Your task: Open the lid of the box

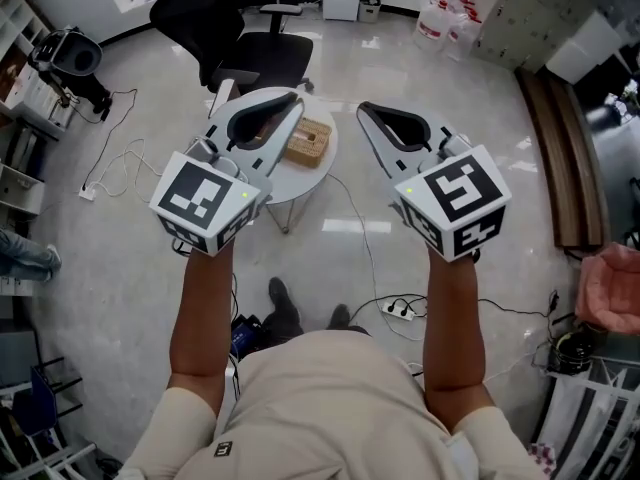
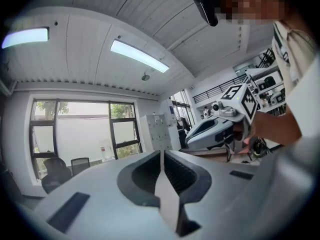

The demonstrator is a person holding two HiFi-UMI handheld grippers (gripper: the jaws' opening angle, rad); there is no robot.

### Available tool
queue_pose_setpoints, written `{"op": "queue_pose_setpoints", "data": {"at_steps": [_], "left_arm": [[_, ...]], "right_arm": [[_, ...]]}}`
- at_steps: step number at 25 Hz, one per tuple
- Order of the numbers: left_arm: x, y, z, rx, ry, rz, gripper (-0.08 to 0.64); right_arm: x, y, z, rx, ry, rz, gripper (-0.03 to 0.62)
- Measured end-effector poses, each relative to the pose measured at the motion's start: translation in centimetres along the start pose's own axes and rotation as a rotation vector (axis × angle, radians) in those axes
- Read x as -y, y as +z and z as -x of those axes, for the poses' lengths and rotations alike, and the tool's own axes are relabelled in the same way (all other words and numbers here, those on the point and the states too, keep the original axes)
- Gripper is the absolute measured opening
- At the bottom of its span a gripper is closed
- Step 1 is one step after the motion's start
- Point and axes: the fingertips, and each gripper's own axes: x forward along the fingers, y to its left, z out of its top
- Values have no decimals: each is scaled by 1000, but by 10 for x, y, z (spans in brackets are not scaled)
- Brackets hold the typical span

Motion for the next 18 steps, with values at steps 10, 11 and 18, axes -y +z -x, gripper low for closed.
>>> {"op": "queue_pose_setpoints", "data": {"at_steps": [10, 11, 18], "left_arm": [[-60, -7, -21, 40, -108, -2, 25], [-65, -9, -22, 49, -118, -5, 25], [-89, -16, -17, 63, -191, 14, 25]], "right_arm": [[16, 13, -53, -40, -99, -24, -8], [16, 14, -57, -44, -109, -26, -8], [11, 19, -82, -73, -166, -32, -8]]}}
